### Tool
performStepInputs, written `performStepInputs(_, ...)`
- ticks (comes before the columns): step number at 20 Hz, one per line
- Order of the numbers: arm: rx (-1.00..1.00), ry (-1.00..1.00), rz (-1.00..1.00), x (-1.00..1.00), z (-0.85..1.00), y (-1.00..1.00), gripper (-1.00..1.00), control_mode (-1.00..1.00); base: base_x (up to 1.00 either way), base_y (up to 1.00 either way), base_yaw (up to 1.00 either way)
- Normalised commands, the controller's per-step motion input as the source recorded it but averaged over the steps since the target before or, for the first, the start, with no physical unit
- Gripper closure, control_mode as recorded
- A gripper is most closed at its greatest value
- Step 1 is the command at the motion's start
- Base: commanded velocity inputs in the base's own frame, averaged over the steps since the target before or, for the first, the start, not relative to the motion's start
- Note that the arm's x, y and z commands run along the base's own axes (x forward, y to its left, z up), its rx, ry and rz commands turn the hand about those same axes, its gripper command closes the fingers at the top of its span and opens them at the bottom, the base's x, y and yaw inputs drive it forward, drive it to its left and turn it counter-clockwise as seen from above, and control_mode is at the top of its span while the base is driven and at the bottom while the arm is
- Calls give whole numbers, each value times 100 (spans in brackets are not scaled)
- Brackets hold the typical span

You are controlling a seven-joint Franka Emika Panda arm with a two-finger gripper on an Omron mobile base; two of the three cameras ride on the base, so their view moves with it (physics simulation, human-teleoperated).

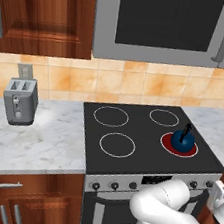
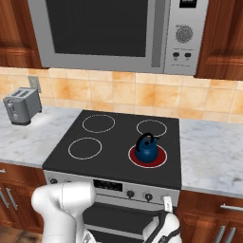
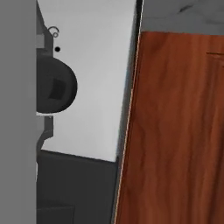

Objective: The kettle is done boiling. Turn off the stove, then wait for 300 timesteps before moving the kettle to the dining table.

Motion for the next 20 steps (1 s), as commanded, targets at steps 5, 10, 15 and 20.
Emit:
performStepInputs(5, 31, 4, 0, 0, -17, -5, 100, -100, 0, 0, 0)
performStepInputs(10, 31, 4, 0, 0, -11, -1, 100, -100, 0, 0, 0)
performStepInputs(15, 31, 6, 0, 0, -14, -1, 100, -100, 0, 0, 0)
performStepInputs(20, 31, 7, 0, 0, -17, -3, 100, -100, 0, 0, 0)
